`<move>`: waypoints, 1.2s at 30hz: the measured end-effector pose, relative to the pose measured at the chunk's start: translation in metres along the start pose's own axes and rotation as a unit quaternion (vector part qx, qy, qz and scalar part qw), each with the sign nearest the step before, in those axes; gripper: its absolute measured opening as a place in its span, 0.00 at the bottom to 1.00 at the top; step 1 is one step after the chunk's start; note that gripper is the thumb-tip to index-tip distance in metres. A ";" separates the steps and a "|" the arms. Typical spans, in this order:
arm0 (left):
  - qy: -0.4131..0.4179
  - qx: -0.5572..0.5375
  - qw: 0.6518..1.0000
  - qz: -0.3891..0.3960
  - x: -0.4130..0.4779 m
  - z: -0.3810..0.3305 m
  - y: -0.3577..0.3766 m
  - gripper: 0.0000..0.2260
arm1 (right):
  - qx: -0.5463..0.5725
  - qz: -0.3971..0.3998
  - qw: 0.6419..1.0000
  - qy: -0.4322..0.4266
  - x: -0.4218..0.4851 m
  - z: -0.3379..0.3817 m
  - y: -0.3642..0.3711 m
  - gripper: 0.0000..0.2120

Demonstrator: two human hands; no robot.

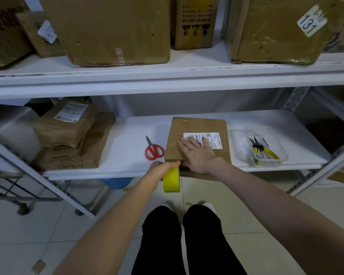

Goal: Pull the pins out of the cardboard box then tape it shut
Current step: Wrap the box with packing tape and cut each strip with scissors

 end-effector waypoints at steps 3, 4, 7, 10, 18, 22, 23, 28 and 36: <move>0.002 0.048 0.999 0.011 0.001 -0.001 0.000 0.34 | -0.017 0.007 1.000 -0.002 0.004 -0.001 -0.002 0.35; 0.005 0.062 0.998 0.007 0.006 0.000 0.001 0.37 | -0.021 0.008 1.000 -0.002 0.005 -0.002 -0.002 0.35; -0.020 0.089 0.996 0.014 0.012 0.008 0.006 0.35 | -0.024 0.012 1.000 0.007 0.007 -0.004 -0.002 0.34; -0.065 0.039 0.996 0.037 0.003 0.018 0.014 0.28 | -0.039 0.019 0.999 0.015 0.012 -0.004 -0.005 0.35; -0.038 0.009 0.999 0.018 0.023 0.019 0.020 0.36 | 0.016 0.080 0.997 0.008 0.023 -0.007 -0.022 0.37; -0.030 0.017 0.999 0.037 0.030 0.019 0.015 0.34 | 0.009 0.012 1.000 0.017 0.029 0.009 -0.031 0.37; -0.031 0.024 0.998 0.045 0.032 0.017 0.012 0.36 | -0.015 -0.009 1.000 0.012 0.031 0.013 -0.030 0.38; -0.043 0.038 0.995 0.076 0.038 0.007 -0.011 0.30 | -0.068 -0.088 0.994 -0.012 0.037 0.016 -0.022 0.38; 0.040 0.241 0.939 -0.241 0.084 -0.018 -0.052 0.15 | -0.016 -0.152 0.988 -0.027 0.044 0.002 -0.014 0.39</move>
Point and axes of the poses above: each hand's wrist, its own x-axis towards the middle knuckle, its own y-axis out of the palm, z = x × y, the point moved 4 cm from there along x, towards the middle knuckle, and after that the axes turned 4 degrees about x, right-handed, at the moved point
